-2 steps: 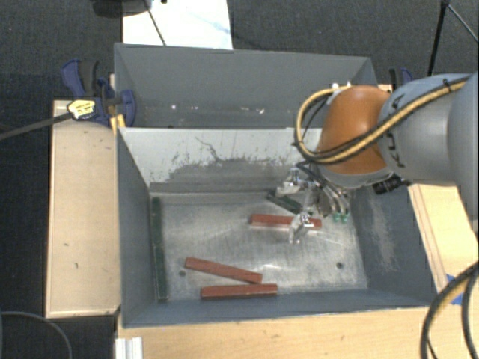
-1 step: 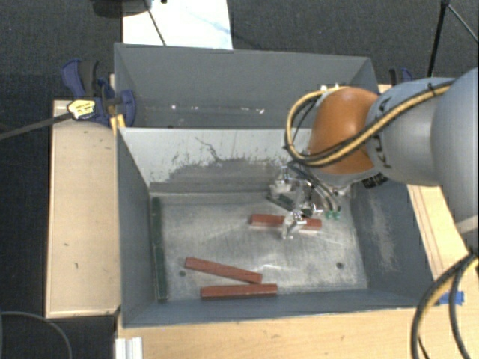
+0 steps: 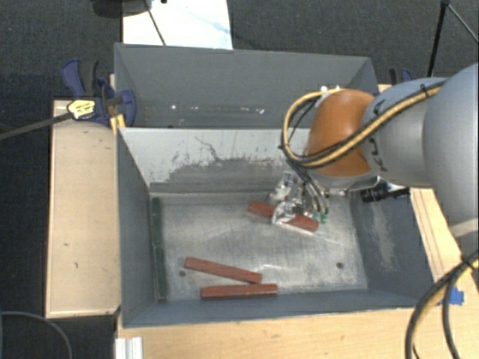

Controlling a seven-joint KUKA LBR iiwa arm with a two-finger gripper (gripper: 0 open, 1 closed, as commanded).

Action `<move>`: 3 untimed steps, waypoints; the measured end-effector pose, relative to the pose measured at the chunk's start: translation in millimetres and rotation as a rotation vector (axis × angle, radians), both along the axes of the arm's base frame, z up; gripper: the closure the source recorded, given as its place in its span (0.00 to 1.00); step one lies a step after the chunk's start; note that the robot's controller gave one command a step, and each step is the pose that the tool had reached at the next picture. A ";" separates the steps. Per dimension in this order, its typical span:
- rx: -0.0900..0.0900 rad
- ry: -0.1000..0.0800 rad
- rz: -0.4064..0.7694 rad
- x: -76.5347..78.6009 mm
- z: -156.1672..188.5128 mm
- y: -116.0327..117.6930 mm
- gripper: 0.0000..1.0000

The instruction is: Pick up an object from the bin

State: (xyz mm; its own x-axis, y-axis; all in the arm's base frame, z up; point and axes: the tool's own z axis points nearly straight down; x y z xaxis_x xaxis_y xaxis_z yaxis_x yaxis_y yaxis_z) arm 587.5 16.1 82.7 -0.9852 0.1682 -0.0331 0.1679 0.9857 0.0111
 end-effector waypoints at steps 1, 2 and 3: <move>0.000 0.000 0.001 0.0 0.0 0.0 1.00; 0.000 0.006 0.002 -0.1 1.8 0.3 1.00; -0.003 0.023 0.003 -2.8 6.8 -0.5 1.00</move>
Offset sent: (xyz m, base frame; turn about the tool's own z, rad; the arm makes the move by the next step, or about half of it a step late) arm -0.0001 -0.0001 0.0132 -0.0002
